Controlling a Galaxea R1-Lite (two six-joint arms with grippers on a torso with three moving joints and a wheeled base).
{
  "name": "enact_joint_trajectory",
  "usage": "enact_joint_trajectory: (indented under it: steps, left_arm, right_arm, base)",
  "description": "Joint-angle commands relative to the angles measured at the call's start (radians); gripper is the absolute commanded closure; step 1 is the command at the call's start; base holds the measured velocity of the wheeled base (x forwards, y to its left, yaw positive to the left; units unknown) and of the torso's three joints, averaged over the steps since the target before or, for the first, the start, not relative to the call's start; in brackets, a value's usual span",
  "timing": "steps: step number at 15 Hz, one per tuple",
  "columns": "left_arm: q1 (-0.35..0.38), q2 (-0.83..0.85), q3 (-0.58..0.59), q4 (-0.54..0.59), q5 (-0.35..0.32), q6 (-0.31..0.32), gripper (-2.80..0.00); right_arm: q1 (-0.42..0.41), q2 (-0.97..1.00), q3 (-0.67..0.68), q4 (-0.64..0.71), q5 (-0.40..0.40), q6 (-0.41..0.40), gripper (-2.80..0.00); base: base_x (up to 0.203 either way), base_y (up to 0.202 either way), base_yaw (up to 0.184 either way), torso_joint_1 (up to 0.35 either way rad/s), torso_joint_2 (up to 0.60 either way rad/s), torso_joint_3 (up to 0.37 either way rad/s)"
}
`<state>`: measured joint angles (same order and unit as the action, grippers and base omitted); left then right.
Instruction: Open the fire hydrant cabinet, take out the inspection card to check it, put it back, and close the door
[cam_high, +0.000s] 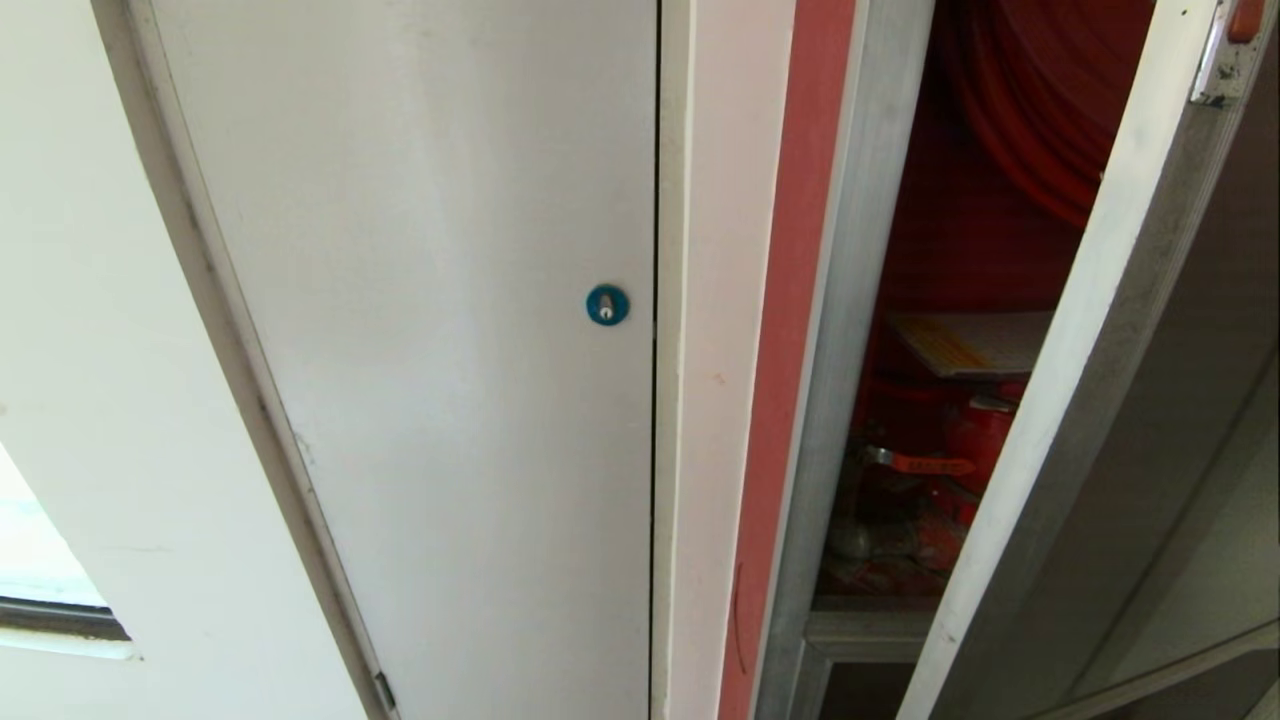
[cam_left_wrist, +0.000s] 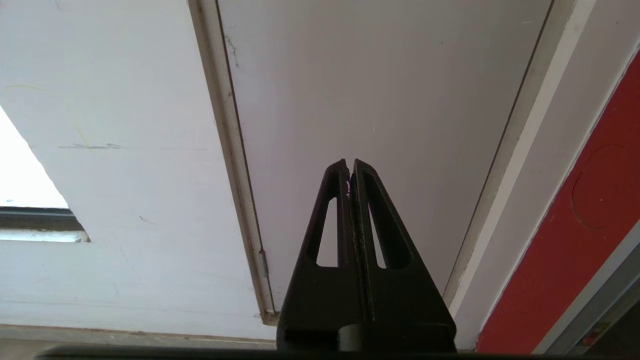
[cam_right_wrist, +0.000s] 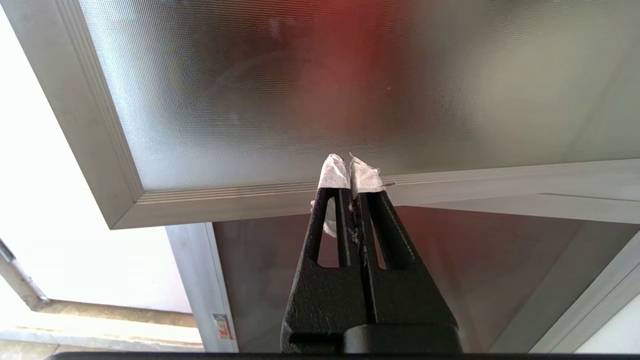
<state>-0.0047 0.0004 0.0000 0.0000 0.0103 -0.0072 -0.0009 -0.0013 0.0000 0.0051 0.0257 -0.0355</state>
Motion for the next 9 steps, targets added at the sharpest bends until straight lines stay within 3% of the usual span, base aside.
enact_joint_trajectory:
  steps: [1,5,9]
  left_arm:
    - [0.000,0.000,0.000,0.000,0.000,0.000,0.00]
    - [0.000,0.001,0.000,0.000,0.000,0.000,0.00]
    - [0.000,0.000,0.000,0.000,0.000,0.000,0.00]
  right_arm:
    - [0.001,0.001,0.002,-0.001,0.000,-0.001,0.00]
    - [-0.001,0.001,0.002,0.000,0.003,-0.021,0.00]
    - [0.001,0.001,-0.001,-0.002,-0.015,0.027,0.00]
  base:
    - [0.000,0.000,0.000,0.000,0.00,0.000]
    - [0.000,0.000,0.000,0.000,0.00,0.000]
    - [0.000,0.000,0.000,0.000,0.00,0.000]
